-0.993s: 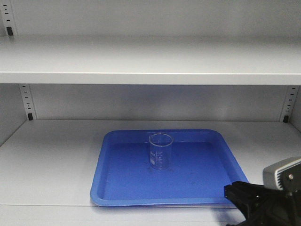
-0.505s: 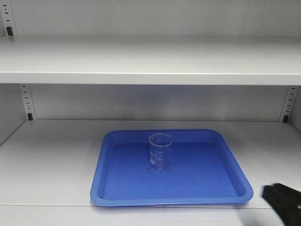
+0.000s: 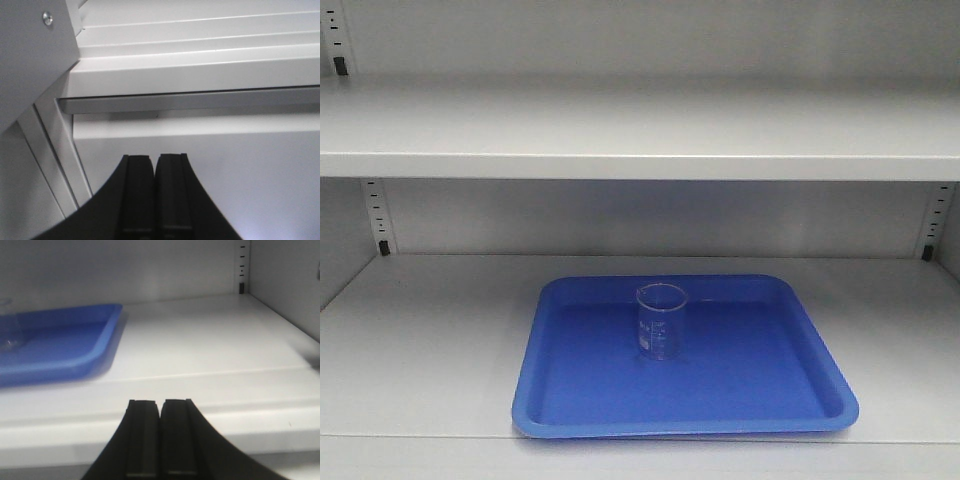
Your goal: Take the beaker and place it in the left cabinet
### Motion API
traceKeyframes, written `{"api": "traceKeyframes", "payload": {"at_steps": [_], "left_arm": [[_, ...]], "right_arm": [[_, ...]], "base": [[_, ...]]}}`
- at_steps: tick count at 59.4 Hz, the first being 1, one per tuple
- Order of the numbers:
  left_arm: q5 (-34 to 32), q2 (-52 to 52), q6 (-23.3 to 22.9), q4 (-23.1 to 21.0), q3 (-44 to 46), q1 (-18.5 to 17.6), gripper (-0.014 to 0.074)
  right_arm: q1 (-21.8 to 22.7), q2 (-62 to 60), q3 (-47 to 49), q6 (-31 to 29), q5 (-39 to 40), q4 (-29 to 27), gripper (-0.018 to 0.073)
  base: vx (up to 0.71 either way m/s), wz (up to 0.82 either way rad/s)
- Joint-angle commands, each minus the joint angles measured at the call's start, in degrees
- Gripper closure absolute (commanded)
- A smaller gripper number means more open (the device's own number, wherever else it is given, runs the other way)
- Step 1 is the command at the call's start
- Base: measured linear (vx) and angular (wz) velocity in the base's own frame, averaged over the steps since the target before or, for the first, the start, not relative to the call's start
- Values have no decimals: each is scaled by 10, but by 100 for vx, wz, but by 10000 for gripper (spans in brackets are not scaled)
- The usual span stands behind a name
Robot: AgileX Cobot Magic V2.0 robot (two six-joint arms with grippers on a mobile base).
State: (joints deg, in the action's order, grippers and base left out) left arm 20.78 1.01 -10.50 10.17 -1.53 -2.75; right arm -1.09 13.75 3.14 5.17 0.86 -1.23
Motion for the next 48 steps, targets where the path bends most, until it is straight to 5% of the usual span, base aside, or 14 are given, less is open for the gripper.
{"api": "traceKeyframes", "payload": {"at_steps": [1, 12, 48], "left_arm": [[-43, 6, -2, 2, 9, -3, 593], [-43, 6, -2, 2, 9, -3, 593], [-43, 6, -2, 2, 9, -3, 593]], "right_arm": [[5, -53, -10, 1, 21, 18, 565], [6, -155, -52, 10, -9, 18, 565], [5, -149, -51, 14, -42, 18, 565]], "base": [[0, 0], [0, 0], [0, 0]]}}
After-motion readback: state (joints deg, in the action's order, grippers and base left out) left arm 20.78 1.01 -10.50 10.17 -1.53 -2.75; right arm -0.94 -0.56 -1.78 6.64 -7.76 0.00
